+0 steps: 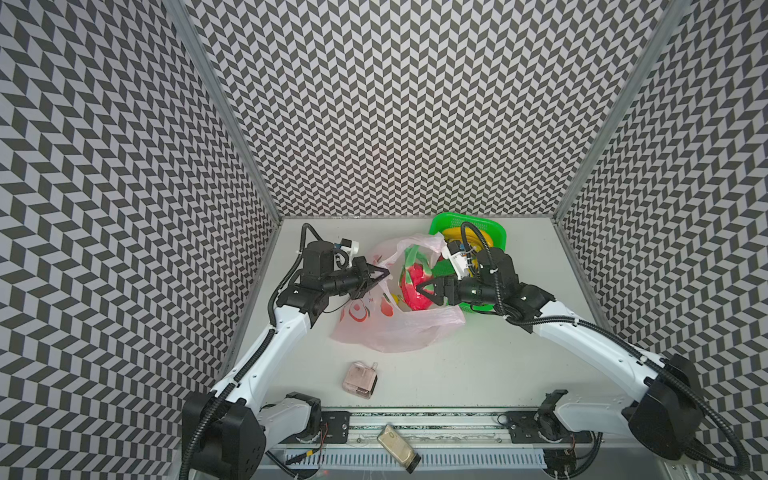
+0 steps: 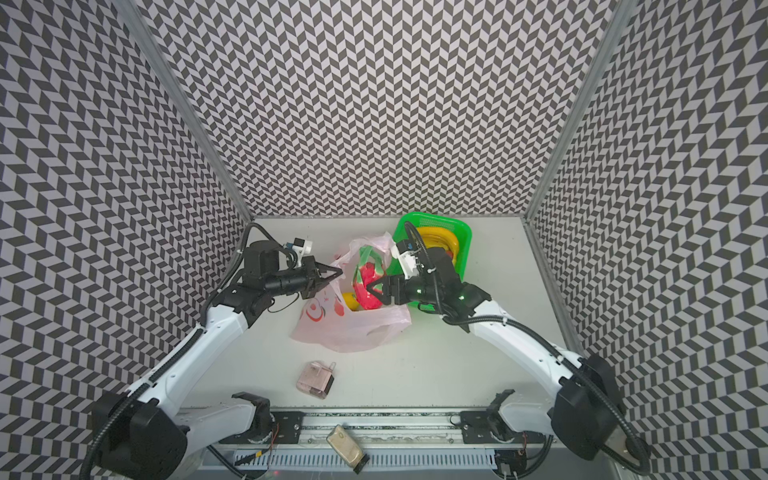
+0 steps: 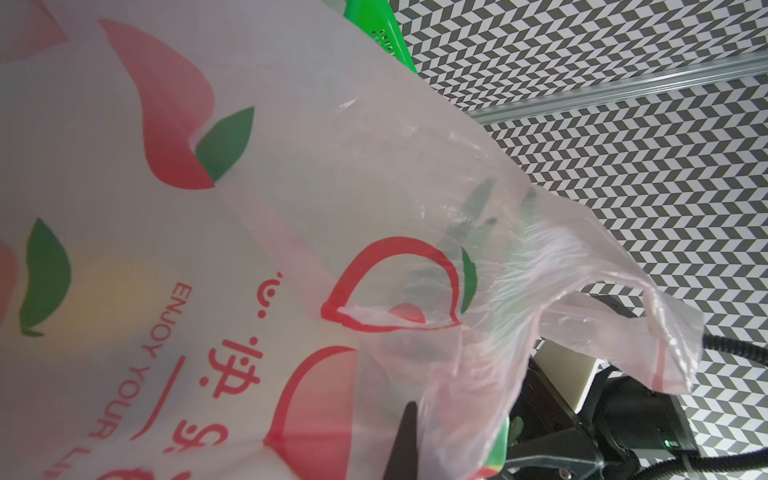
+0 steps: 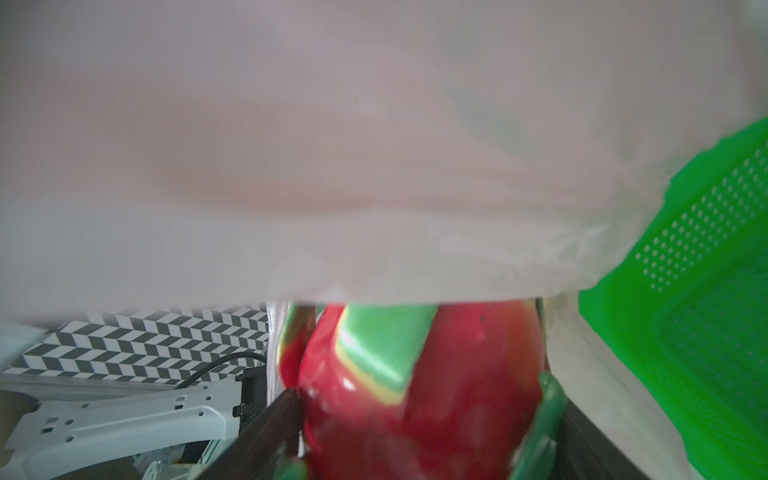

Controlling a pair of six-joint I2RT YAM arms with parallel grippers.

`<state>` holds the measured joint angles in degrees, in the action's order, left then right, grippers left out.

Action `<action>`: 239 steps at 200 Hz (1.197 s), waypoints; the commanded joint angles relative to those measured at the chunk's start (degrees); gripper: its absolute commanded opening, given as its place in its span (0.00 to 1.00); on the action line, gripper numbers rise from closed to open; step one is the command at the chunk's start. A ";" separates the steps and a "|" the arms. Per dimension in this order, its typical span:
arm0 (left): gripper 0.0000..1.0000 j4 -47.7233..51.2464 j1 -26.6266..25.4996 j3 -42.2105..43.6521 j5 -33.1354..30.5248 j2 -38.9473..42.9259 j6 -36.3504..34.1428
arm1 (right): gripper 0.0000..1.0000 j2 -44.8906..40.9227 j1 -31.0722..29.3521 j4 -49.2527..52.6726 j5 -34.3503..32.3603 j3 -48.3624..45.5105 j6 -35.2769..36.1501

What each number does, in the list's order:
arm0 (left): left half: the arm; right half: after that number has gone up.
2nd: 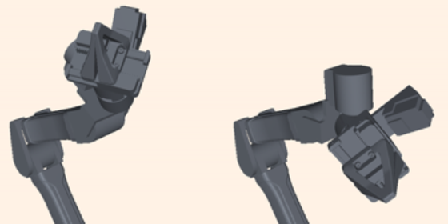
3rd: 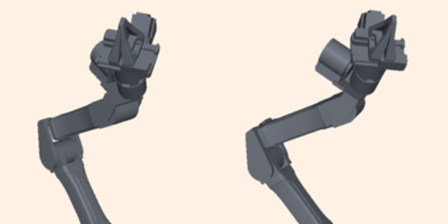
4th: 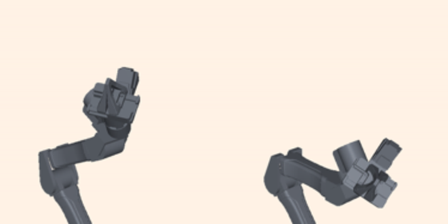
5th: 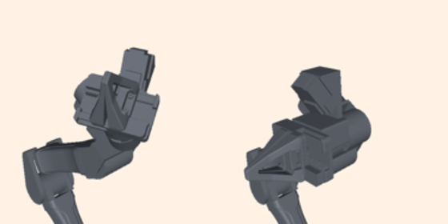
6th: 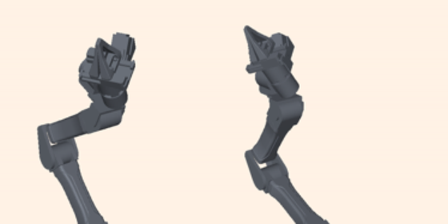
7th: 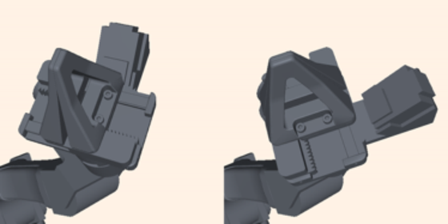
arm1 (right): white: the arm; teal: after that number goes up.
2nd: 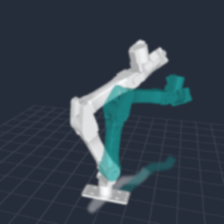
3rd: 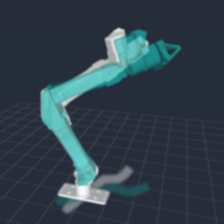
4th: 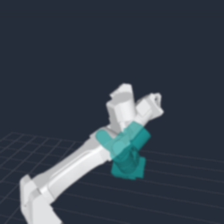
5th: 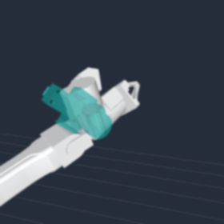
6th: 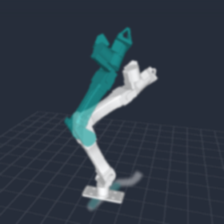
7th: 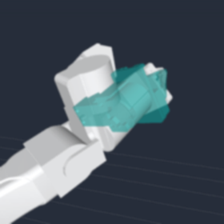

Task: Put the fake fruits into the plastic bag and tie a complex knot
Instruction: 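Open the right gripper to release the dragon fruit inside the bag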

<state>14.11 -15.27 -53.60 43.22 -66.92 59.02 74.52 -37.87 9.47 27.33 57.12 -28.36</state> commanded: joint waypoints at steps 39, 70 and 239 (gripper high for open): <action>0.00 -3.03 -0.42 -1.41 0.26 0.78 2.15 | 0.74 5.24 -1.42 -12.21 0.38 -1.19 -1.01; 0.00 -2.93 -0.45 -1.94 0.28 0.78 2.03 | 0.76 9.96 -2.64 -10.54 2.19 0.64 0.13; 0.00 -1.94 2.96 -1.31 2.02 0.91 1.31 | 1.00 4.26 -0.91 -4.49 0.72 -2.09 3.01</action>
<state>12.88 -12.53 -53.60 43.92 -66.92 61.12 81.54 -39.68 5.06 27.88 56.84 -26.96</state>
